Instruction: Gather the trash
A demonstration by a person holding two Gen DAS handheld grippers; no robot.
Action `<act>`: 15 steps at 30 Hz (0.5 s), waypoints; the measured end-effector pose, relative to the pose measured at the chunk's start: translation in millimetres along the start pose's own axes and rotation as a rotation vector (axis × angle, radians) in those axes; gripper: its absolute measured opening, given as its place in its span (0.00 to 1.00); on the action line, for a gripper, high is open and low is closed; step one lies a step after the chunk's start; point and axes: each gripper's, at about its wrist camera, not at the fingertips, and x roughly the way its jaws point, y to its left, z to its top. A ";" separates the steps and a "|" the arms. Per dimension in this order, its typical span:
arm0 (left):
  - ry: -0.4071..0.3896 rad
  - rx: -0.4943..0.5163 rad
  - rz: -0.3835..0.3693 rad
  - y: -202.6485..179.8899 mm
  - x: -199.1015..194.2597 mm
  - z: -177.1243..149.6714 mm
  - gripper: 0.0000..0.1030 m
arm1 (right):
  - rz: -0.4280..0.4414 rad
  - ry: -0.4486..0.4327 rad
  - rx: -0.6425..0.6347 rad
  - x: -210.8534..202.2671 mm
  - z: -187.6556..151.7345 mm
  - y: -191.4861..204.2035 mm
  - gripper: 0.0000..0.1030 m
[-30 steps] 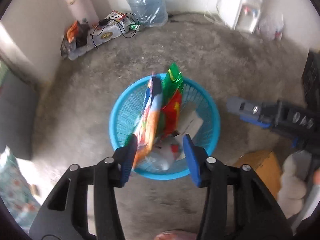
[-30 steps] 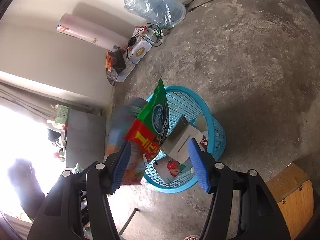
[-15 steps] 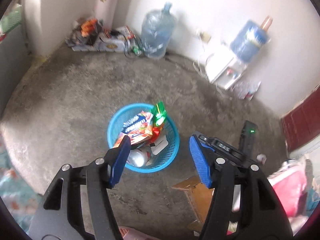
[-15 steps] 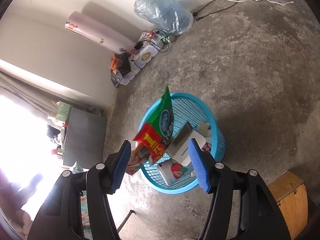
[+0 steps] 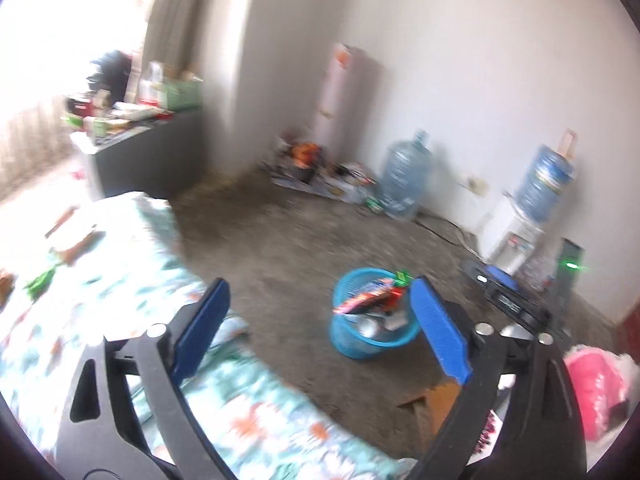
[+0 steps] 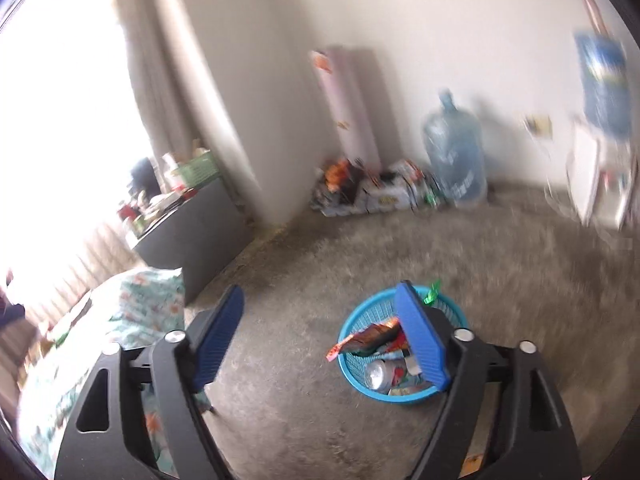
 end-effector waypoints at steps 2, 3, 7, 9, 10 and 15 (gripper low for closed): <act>-0.032 -0.047 0.091 9.4 -27.1 -15.1 0.90 | 0.009 -0.022 -0.100 -26.1 -3.8 34.1 0.90; -0.038 -0.078 0.113 14.4 -39.3 -23.8 0.91 | 0.016 -0.036 -0.144 -40.1 -8.1 50.5 0.92; -0.038 -0.229 0.195 36.2 -78.3 -60.1 0.92 | 0.034 -0.014 -0.276 -78.0 -25.2 100.9 0.93; -0.034 -0.287 0.258 45.4 -92.5 -79.3 0.91 | 0.042 0.044 -0.315 -89.1 -37.1 120.6 0.93; -0.024 -0.307 0.287 48.9 -97.3 -88.6 0.92 | 0.051 0.080 -0.343 -93.5 -44.5 130.7 0.93; 0.034 -0.349 0.363 55.9 -118.4 -127.7 0.91 | 0.036 0.221 -0.496 -116.7 -90.3 165.4 0.93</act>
